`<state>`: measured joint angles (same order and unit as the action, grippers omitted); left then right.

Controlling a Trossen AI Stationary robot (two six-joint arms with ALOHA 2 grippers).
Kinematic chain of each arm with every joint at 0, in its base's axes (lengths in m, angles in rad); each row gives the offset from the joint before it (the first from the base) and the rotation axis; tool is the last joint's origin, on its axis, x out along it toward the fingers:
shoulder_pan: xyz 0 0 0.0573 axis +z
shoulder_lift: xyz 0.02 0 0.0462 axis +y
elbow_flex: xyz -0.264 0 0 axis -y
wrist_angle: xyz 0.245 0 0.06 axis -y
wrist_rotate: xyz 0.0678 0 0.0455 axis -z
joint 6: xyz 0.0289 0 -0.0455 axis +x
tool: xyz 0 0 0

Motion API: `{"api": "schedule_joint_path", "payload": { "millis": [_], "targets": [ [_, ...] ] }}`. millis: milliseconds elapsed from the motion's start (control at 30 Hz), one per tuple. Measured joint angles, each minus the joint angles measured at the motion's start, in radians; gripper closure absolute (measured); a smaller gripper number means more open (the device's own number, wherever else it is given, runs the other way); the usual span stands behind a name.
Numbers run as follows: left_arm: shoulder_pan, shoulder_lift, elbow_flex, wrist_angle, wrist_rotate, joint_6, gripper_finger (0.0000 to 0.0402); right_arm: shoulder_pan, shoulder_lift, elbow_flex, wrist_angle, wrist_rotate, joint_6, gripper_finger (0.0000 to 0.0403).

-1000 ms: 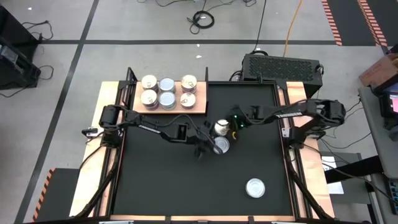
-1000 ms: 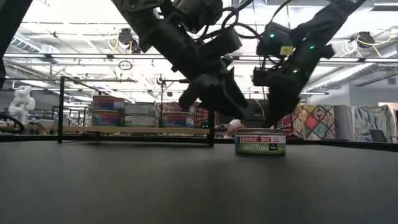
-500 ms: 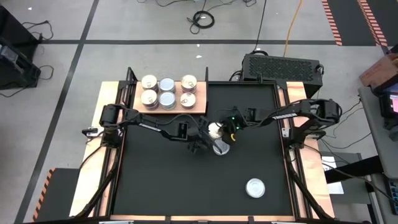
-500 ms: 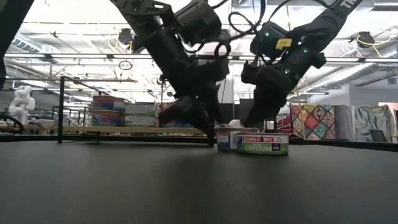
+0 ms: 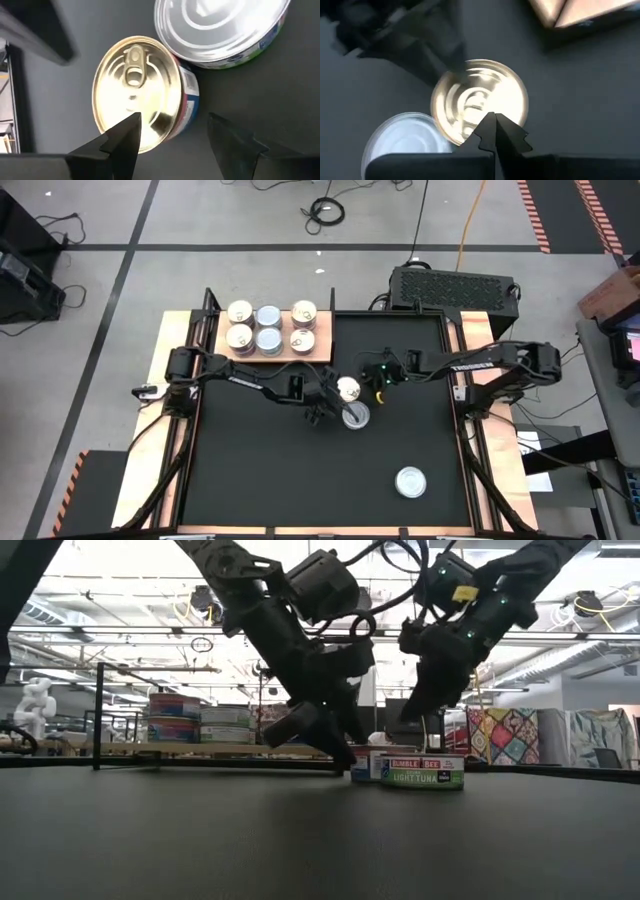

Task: Stack canned seafood by type on shelf
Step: Stack the blue tuna can on top of the blue tuna on the shelf

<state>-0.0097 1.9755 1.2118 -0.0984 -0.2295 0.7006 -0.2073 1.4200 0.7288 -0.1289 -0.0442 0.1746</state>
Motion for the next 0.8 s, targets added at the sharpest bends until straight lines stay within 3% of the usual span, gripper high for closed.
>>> {"api": "schedule_joint_path", "payload": {
  "millis": [167,533,700,800],
  "targets": [
    [0.001,0.003,0.000,0.020,-0.006,0.005,0.0201,0.002,-0.062,0.000,-0.081,0.073,0.039,0.0402],
    [0.011,0.015,0.002,0.019,-0.014,0.013,0.0316,0.046,-0.165,0.001,-0.094,0.076,0.076,0.0402],
    [0.003,0.006,0.002,0.000,-0.022,0.006,0.0387,0.066,-0.198,0.001,-0.095,0.077,0.088,0.0402],
    [-0.002,0.004,0.002,-0.013,-0.029,0.001,0.0395,0.074,-0.217,0.001,-0.098,0.078,0.094,0.0402]
  ]
}}
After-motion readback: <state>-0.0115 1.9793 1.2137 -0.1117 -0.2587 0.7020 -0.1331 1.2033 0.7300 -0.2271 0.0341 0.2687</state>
